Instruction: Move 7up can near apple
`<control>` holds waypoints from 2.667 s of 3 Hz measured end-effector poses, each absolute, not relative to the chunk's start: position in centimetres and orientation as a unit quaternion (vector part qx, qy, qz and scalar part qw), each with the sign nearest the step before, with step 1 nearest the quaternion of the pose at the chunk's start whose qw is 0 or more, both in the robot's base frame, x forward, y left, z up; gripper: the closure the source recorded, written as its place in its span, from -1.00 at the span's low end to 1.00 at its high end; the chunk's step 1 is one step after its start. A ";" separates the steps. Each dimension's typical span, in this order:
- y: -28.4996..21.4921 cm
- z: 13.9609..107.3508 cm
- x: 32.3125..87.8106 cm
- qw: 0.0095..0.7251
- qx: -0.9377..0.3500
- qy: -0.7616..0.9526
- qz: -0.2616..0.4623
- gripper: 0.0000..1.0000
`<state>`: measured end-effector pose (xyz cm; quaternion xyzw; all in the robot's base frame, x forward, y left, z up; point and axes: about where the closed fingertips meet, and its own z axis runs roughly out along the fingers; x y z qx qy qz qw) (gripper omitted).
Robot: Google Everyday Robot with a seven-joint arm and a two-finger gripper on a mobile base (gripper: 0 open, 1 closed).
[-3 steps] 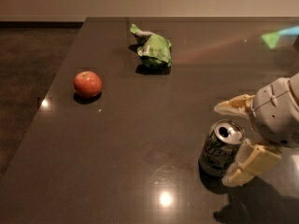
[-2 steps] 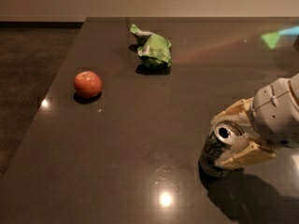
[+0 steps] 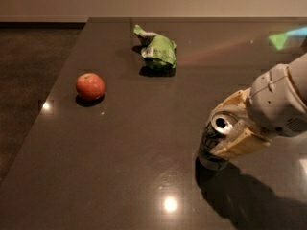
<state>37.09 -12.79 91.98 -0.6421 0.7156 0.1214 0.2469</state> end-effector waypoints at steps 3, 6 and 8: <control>-7.2 95.3 40.4 0.270 -0.614 0.734 0.103 1.00; -0.6 94.2 46.6 0.291 -0.600 0.738 0.104 1.00; 3.5 93.4 50.9 0.283 -0.600 0.740 0.108 1.00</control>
Offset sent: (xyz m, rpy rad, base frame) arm 0.0489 0.0890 0.0414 0.0338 -0.0453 -0.0773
